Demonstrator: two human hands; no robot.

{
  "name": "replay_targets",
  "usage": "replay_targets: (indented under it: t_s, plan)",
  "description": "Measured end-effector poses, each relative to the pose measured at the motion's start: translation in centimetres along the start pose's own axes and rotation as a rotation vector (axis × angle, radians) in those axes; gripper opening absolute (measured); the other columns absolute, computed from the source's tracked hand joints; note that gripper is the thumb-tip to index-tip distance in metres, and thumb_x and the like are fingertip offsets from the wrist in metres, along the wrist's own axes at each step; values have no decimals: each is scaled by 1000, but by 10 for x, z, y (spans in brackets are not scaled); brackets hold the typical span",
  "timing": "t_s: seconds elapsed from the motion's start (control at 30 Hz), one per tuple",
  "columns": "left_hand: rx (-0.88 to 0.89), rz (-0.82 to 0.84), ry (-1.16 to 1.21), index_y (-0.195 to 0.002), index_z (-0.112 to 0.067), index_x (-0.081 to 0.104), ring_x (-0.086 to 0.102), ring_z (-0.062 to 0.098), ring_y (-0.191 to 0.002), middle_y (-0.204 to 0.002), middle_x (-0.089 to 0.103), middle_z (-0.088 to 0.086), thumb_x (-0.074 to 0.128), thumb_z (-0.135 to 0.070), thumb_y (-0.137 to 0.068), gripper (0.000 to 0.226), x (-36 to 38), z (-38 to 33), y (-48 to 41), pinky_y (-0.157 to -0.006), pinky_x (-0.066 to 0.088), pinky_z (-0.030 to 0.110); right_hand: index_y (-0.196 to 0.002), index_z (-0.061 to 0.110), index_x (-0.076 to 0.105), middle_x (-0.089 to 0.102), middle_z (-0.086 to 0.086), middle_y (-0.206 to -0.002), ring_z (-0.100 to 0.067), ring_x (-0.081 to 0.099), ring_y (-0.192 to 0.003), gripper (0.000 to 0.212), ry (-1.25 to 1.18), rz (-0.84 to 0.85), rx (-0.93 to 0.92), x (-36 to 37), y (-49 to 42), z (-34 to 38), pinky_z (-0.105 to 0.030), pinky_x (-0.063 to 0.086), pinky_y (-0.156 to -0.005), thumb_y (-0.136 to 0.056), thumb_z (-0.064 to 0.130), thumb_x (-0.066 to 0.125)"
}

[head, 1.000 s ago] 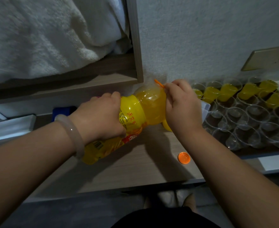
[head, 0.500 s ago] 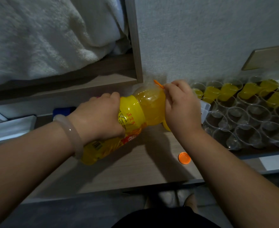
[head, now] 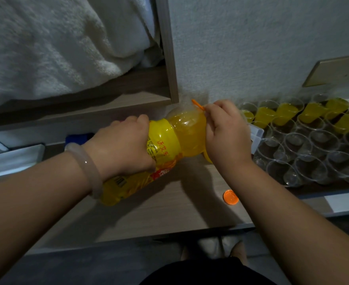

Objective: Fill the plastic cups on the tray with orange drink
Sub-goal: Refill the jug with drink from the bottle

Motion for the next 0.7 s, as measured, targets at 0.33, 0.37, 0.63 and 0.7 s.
replay_targets:
  t_s: [0.33, 0.37, 0.63, 0.7]
  plan:
    - [3, 6, 39, -124, -23, 35, 52, 28, -106, -118, 47, 3, 81, -55, -57, 88, 2, 0, -1, -85, 49, 44, -97, 6, 69, 62, -8, -96, -23, 57, -74, 19, 42, 3, 1, 1, -1, -1, -25, 33, -61, -90, 14, 53]
    - [4, 6, 43, -124, -23, 35, 52, 29, -106, -118, 47, 3, 81, -55, -57, 87, 3, 1, -1, -85, 49, 44, -97, 6, 69, 62, -8, -95, -23, 57, -73, 20, 42, 2, -4, 1, -1, -1, -26, 34, -60, -90, 14, 52]
    - [18, -9, 93, -129, -24, 33, 51, 28, -109, -124, 46, 3, 81, -54, -57, 92, 11, 5, -2, -87, 49, 44, -96, 4, 68, 61, -9, -93, -25, 57, -70, 25, 31, -1, -54, 2, -1, 4, -33, 45, -53, -90, 17, 48]
    - [17, -7, 130, -131, -24, 31, 51, 27, -110, -126, 45, 3, 82, -53, -56, 94, 15, 6, -3, -89, 49, 44, -96, 3, 68, 61, -10, -92, -25, 57, -69, 22, 41, -7, -73, 2, -1, 6, -33, 45, -53, -90, 14, 50]
Point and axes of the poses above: each hand's wrist, its own y-axis away from the middle knuckle, its own x-axis out of the palm, z = x × y, the point moved 7 cm from there along -y, towards the middle knuckle
